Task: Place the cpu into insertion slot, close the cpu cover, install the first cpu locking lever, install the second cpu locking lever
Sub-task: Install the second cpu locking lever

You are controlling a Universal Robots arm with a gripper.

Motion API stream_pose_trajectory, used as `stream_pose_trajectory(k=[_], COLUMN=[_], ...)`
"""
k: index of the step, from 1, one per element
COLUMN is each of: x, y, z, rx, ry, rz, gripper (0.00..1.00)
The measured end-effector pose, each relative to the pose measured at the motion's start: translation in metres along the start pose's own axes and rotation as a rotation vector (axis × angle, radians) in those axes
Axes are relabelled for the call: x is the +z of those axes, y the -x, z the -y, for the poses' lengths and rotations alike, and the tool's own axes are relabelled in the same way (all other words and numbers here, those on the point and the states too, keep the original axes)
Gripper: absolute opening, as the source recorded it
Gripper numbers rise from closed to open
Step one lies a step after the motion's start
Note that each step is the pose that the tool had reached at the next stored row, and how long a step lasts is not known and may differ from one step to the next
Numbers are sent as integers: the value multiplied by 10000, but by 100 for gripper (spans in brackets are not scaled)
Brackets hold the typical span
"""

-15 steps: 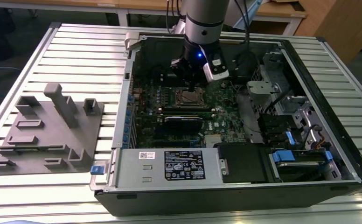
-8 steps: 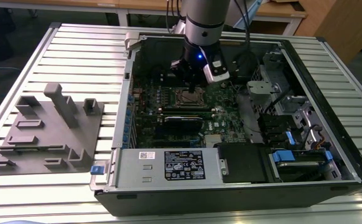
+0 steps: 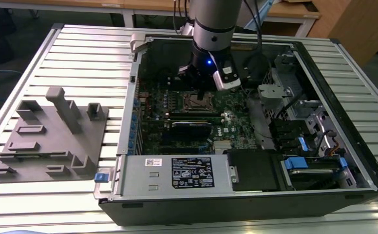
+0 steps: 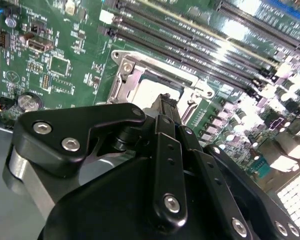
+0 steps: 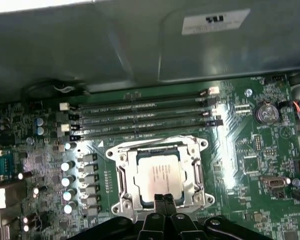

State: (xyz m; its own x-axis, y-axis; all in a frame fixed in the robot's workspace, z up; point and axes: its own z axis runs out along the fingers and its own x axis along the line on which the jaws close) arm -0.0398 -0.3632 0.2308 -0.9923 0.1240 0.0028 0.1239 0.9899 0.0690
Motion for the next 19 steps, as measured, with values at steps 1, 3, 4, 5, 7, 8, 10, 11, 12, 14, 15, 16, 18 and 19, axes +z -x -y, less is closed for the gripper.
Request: stream_pose_trajectory(k=[1,3,4,5,7,8,10,11,12,14,15,16,18,19], x=[-1,-3,-4,-5,-7,-8,-9,-10,-10,-10,-10,-11,-12,-13], y=[2,5,7,9,13,14,18,18,18,19,19,19,22,22], z=[14,41,56,71,100,115,141,147,148,148,149,153,171,179], rx=[0,0,0,0,0,0,0,0,1,1,0,0,-1,0], ry=[-1,-4,-6,-9,-14,-17,-22,-24,-25,-25,-25,-25,-27,-28], rz=[0,1,1,1,2,2,3,3,4,3,3,3,3,3], gripper=[11,11,11,11,11,11,11,11,11,11,11,11,11,11])
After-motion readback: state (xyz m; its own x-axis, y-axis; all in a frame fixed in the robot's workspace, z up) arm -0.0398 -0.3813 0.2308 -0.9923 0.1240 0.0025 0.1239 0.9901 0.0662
